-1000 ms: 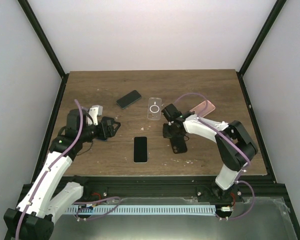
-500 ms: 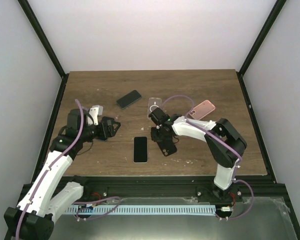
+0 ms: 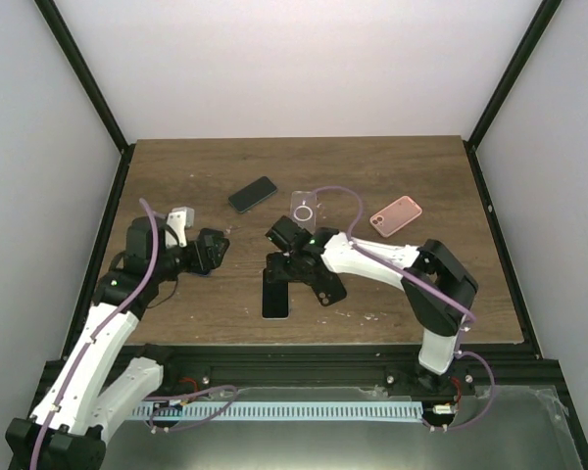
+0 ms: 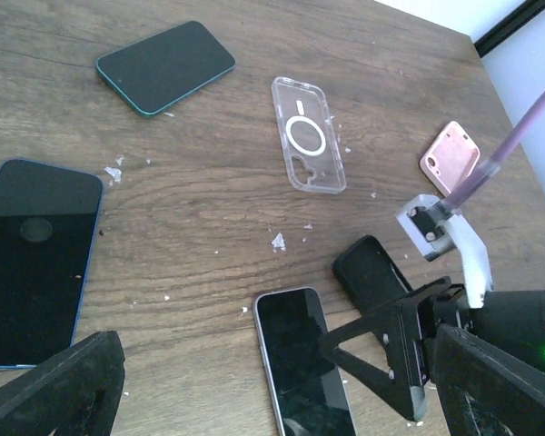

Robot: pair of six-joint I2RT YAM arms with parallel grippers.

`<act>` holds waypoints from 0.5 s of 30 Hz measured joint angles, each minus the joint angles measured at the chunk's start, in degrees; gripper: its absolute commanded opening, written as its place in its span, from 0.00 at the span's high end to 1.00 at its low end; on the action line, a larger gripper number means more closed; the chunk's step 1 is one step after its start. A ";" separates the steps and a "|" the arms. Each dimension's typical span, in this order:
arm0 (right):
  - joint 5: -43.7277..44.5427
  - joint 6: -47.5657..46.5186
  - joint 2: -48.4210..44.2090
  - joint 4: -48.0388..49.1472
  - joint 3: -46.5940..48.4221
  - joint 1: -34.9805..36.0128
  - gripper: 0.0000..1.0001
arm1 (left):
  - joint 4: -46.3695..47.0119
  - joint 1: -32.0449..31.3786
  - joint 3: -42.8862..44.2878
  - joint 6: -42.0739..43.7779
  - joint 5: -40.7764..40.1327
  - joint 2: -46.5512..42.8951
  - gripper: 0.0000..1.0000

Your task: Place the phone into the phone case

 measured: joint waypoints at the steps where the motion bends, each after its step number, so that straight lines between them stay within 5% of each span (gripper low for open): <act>1: 0.35 0.55 0.17 -0.85 1.20 0.59 0.11 | -0.15 0.00 0.00 0.02 -0.50 -0.28 0.06; 4: 1.42 2.91 1.31 -2.43 4.76 1.86 0.01 | -0.44 0.00 0.02 0.02 -1.70 -0.85 0.06; 15: 4.55 7.10 8.72 -9.40 11.23 5.11 0.00 | -3.32 0.11 0.90 0.00 -8.85 -2.99 0.06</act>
